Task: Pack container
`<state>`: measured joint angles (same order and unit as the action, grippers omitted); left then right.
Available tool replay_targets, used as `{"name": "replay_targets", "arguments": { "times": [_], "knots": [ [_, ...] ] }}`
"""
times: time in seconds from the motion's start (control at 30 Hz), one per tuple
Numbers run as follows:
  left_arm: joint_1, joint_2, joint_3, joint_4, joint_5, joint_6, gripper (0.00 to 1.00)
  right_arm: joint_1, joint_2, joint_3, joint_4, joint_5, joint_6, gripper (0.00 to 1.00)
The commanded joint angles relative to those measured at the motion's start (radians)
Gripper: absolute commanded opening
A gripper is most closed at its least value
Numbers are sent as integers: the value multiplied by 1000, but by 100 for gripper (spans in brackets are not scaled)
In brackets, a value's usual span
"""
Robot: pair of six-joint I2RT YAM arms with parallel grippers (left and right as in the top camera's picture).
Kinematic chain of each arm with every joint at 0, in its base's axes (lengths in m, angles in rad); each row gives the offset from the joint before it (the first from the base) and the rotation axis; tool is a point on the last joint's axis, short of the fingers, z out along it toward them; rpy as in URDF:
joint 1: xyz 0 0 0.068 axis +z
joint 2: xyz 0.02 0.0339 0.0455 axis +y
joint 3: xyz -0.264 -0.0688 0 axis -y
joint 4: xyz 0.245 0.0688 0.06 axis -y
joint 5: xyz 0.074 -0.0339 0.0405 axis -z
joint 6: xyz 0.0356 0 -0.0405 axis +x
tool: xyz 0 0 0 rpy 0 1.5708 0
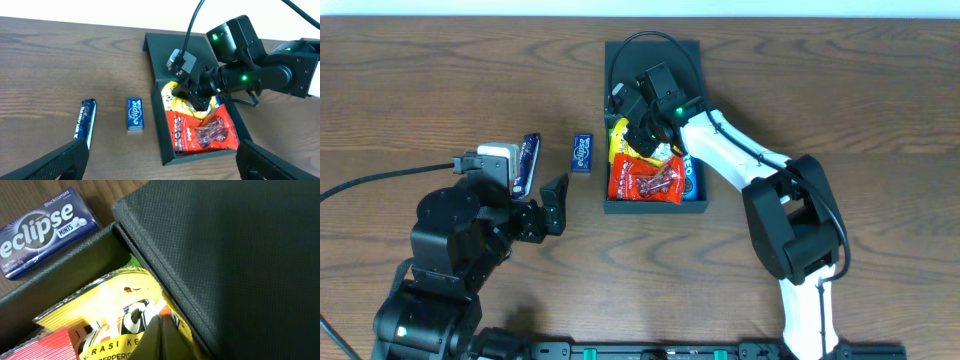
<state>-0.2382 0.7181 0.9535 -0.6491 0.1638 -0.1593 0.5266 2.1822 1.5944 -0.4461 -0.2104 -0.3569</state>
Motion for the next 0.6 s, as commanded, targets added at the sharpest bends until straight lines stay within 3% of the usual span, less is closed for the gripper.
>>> {"name": "replay_targets", "arguments": {
  "times": [0.0, 0.37, 0.57],
  "knots": [
    [2, -2, 13, -2, -11, 10, 95, -1, 27, 3, -6, -8, 13, 1],
    [2, 0, 13, -2, -108, 11, 95, -5, -314, 15, -48, -52, 73, 1],
    [2, 68, 12, 1, -240, 11, 95, -31, -452, 15, -101, -49, 73, 1]
  ]
}}
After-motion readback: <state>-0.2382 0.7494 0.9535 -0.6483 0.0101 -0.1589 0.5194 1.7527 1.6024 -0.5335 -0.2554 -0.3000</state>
